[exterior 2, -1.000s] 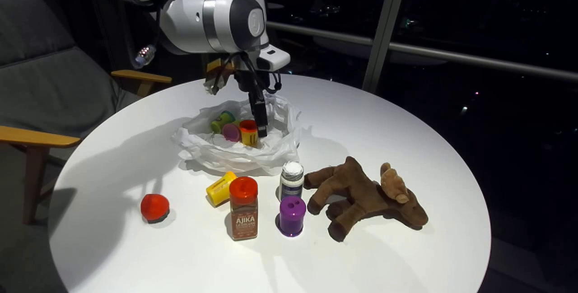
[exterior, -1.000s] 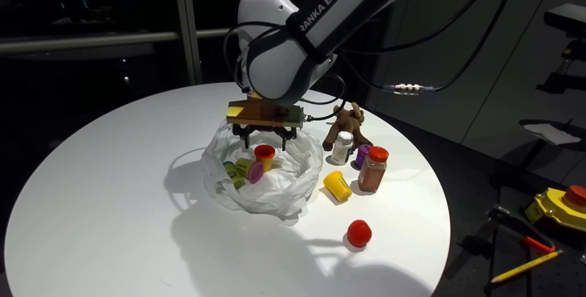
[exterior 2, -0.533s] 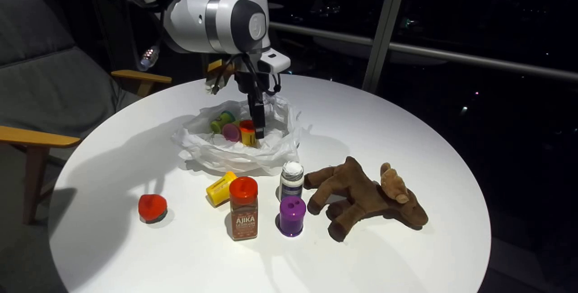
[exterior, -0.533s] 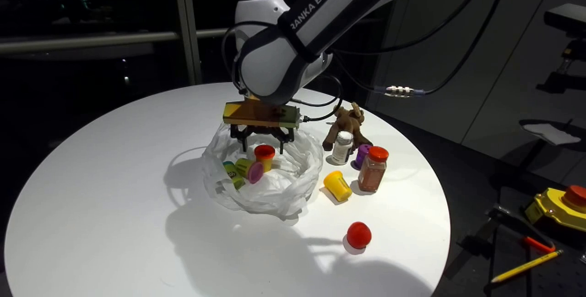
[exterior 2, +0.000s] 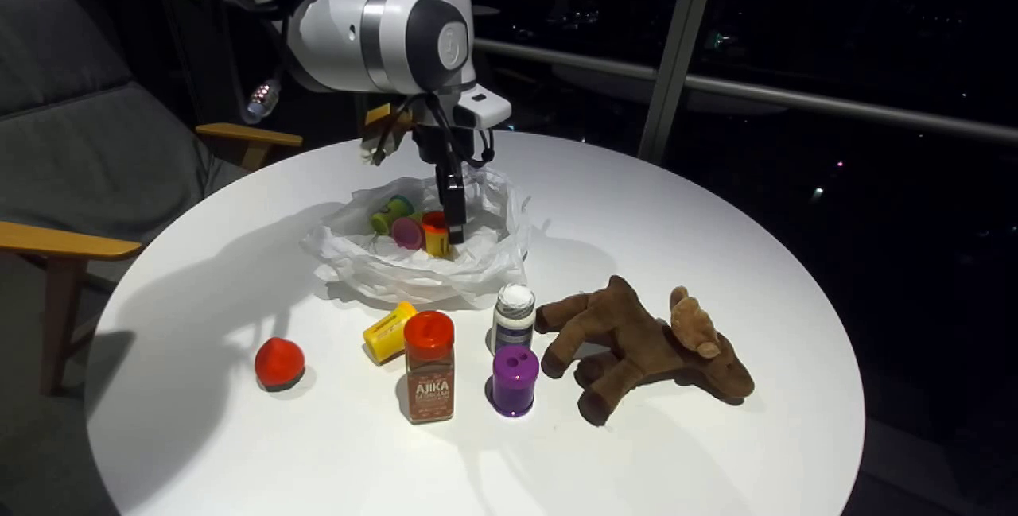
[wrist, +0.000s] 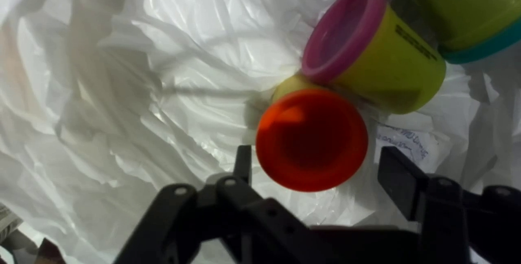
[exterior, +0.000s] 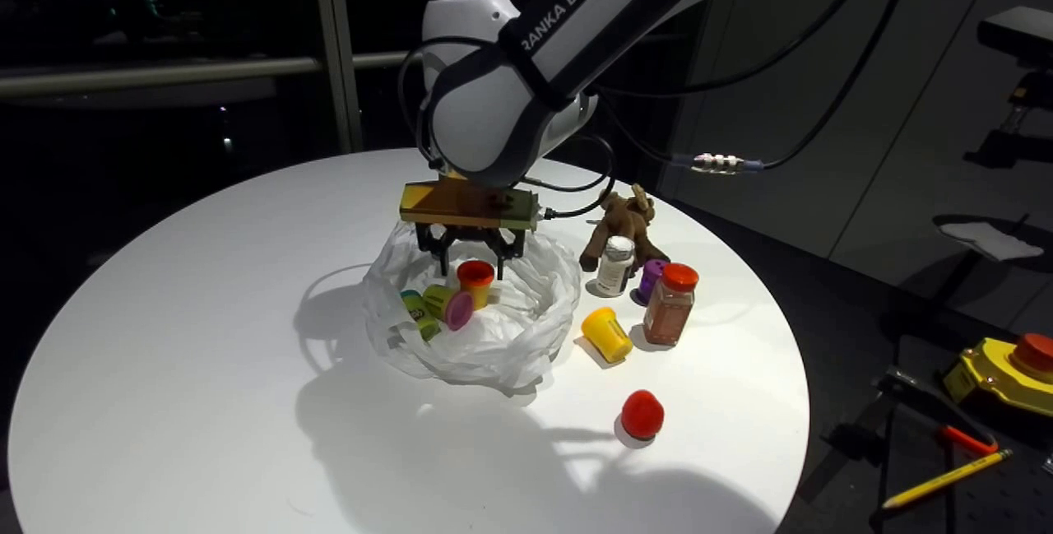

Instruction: Remove the objects from the plastic and put them on the table.

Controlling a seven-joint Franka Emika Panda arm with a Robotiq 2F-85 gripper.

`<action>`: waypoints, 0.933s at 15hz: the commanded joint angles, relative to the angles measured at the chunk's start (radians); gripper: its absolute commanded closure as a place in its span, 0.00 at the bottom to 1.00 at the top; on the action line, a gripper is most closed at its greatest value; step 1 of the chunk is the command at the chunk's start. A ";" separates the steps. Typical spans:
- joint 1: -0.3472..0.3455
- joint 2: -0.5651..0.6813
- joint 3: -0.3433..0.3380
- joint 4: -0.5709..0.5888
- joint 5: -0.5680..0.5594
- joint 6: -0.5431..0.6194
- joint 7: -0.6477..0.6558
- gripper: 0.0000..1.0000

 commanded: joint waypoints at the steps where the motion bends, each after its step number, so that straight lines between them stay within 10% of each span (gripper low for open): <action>1: 0.001 -0.032 0.008 -0.025 0.024 -0.017 -0.019 0.49; 8: 0.027 -0.100 -0.013 -0.113 0.007 0.010 0.014 1.00; 14: 0.086 -0.299 -0.060 -0.330 -0.044 0.083 0.083 1.00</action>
